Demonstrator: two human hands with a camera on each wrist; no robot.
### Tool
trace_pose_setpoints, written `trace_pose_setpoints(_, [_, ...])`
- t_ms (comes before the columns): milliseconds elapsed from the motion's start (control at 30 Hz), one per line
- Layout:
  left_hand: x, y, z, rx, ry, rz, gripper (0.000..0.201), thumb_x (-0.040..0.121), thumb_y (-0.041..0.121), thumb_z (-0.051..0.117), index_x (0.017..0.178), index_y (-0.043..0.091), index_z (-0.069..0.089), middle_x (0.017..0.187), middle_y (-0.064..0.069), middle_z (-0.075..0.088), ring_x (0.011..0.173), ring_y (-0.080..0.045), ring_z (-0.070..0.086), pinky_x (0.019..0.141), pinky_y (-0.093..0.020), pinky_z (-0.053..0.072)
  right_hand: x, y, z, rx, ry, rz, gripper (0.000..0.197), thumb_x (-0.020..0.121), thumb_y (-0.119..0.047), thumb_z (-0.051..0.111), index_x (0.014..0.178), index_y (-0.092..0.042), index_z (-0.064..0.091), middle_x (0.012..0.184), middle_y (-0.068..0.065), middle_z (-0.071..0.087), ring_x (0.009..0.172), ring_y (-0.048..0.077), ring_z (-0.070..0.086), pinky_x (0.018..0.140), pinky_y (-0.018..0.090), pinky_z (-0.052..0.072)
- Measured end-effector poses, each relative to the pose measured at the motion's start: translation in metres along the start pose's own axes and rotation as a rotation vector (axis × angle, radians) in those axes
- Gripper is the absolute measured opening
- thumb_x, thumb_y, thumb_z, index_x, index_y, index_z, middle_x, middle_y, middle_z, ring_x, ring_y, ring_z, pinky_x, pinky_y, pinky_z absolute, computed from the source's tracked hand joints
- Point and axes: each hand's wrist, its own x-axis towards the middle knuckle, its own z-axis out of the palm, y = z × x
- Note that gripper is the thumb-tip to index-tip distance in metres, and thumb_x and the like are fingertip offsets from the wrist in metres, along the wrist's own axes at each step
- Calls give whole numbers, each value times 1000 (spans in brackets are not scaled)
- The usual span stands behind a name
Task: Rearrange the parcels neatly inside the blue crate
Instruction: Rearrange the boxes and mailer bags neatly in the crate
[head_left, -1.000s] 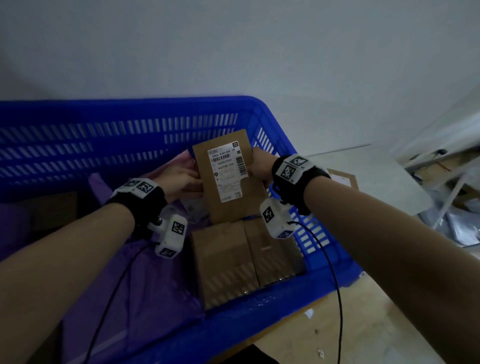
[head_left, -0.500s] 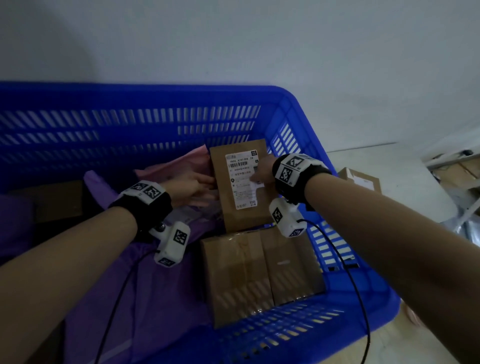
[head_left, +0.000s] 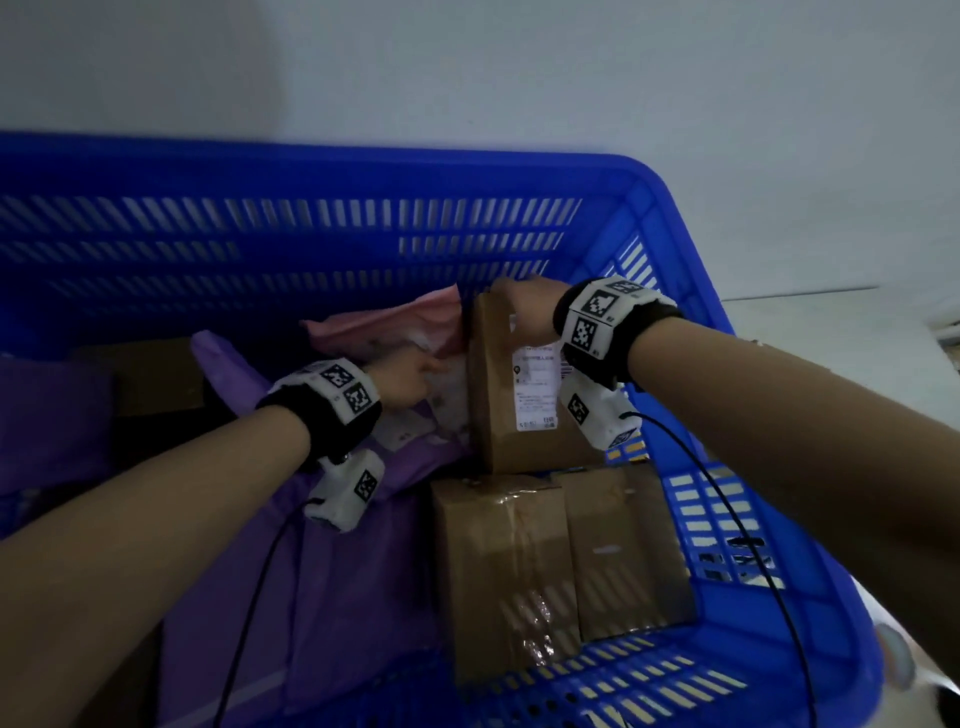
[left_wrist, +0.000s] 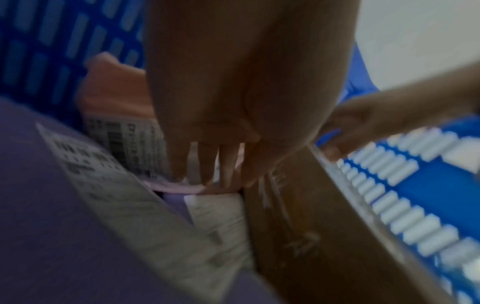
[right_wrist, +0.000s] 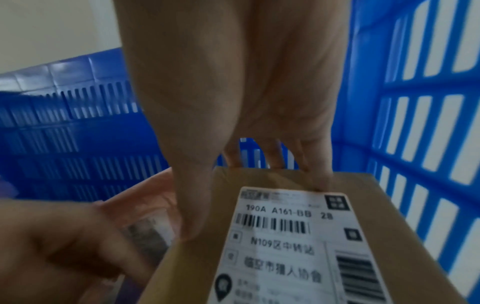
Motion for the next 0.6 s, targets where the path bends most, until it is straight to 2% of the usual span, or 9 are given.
trace_pose_setpoints(67, [-2, -7, 5, 251, -56, -24, 32, 96, 14, 41, 123, 8, 59, 126, -12, 59, 109, -28, 58, 77, -25, 40, 4, 2, -1, -16, -26, -20, 68, 88, -39, 61, 142, -9, 32, 133, 16, 52, 117, 32, 52, 91, 37, 44])
trace_pose_setpoints(100, [-4, -10, 8, 349, -80, -34, 31, 97, 20, 41, 118, 9, 61, 123, -11, 61, 106, -28, 59, 77, -26, 41, 6, 3, -1, -27, -32, -31, 66, 88, -38, 61, 141, -9, 35, 132, 15, 53, 116, 31, 53, 90, 36, 44])
trace_pose_setpoints(200, [-3, -18, 16, 521, -137, -56, 38, 98, 34, 40, 118, 8, 59, 123, -13, 61, 112, -30, 57, 91, -32, 43, 14, 6, 0, -52, -55, -51, 57, 90, -35, 59, 137, -10, 40, 132, 14, 54, 116, 30, 54, 91, 35, 43])
trace_pose_setpoints(300, [5, -20, 17, 542, -138, -85, 38, 97, 31, 42, 125, 10, 54, 127, -14, 59, 116, -31, 56, 95, -35, 42, 20, 7, 5, -65, -97, -66, 59, 91, -32, 58, 140, -10, 36, 138, 12, 49, 122, 29, 49, 95, 34, 41])
trace_pose_setpoints(400, [17, -22, 16, 496, -133, -102, 40, 95, 22, 44, 133, 10, 49, 133, -14, 55, 120, -30, 54, 99, -35, 42, 26, 8, 10, -69, -96, -87, 52, 93, -26, 54, 140, -9, 37, 138, 13, 48, 124, 28, 47, 93, 31, 39])
trace_pose_setpoints(467, [24, -28, 14, 481, -133, -126, 40, 94, 21, 45, 131, 9, 52, 131, -15, 57, 117, -29, 56, 99, -35, 43, 31, 9, 11, -82, -94, -95, 51, 93, -26, 54, 139, -10, 39, 137, 12, 49, 123, 28, 48, 92, 32, 39])
trace_pose_setpoints(533, [28, -34, 12, 467, -111, -162, 38, 93, 24, 45, 126, 8, 55, 127, -14, 59, 112, -28, 58, 94, -33, 44, 36, 9, 10, -87, -115, -100, 47, 93, -29, 55, 135, -10, 44, 134, 11, 53, 115, 26, 52, 87, 31, 40])
trace_pose_setpoints(600, [29, -33, 11, 431, -109, -188, 36, 94, 22, 45, 122, 4, 57, 125, -14, 60, 111, -28, 58, 93, -33, 44, 40, 8, 8, -105, -136, -92, 48, 91, -35, 57, 131, -9, 50, 130, 10, 57, 112, 25, 55, 88, 32, 44])
